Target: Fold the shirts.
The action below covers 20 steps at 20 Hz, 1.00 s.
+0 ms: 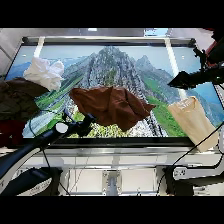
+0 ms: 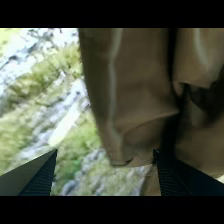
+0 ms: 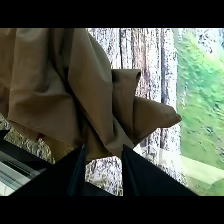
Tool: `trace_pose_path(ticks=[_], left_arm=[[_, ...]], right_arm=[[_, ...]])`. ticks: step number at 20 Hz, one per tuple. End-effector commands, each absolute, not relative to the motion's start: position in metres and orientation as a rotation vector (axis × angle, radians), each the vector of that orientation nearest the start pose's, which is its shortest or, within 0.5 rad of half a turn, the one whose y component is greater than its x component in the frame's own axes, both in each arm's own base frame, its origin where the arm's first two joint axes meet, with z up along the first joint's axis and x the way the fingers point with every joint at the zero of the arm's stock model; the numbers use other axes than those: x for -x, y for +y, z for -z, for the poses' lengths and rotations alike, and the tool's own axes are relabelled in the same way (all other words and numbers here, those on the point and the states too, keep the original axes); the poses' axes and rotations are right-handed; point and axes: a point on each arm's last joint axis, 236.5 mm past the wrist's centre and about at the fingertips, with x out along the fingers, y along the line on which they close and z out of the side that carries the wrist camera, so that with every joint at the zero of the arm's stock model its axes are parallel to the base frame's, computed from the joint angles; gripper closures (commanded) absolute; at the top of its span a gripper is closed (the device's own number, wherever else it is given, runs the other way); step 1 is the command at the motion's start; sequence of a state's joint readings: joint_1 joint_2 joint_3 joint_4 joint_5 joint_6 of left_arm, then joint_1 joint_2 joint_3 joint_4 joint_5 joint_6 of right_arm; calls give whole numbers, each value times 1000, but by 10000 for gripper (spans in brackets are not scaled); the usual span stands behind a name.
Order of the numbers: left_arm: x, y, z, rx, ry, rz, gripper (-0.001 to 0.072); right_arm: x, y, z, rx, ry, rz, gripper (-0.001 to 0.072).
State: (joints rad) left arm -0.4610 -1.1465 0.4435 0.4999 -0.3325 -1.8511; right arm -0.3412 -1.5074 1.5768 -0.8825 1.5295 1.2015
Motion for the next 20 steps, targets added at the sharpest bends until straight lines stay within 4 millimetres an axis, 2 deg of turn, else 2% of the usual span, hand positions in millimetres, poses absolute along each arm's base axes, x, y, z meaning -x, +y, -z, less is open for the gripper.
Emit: trace_pose_path(ticks=[1,4,9,12,13,17,18,20], left_arm=[[-297,-235,99,1078,1256,32,37],[-304,-245,101,1086,1273,38,113],[-288,-274,110,1075,1336,64,122],[-285,-281,111,1113,1343,50,436],[-289,-281,110,1129,1330,40,701],[-297,-277,109,1143,1294,22,694],[-297,-276,109,1142,1291,21,694],[-299,-275,108,1145,1280,18,694]], right_arm=[[-420,11,-96,-434,1196,-494,443],[-420,11,-96,-434,1198,-495,443],[-419,11,-96,-431,1199,-497,443],[-419,11,-96,-432,1200,-498,443],[-418,12,-96,-431,1204,-501,443],[-416,12,-90,-411,1224,-490,442],[-413,12,-81,-399,1248,-481,439],[-401,10,-46,-354,1338,-433,439]])
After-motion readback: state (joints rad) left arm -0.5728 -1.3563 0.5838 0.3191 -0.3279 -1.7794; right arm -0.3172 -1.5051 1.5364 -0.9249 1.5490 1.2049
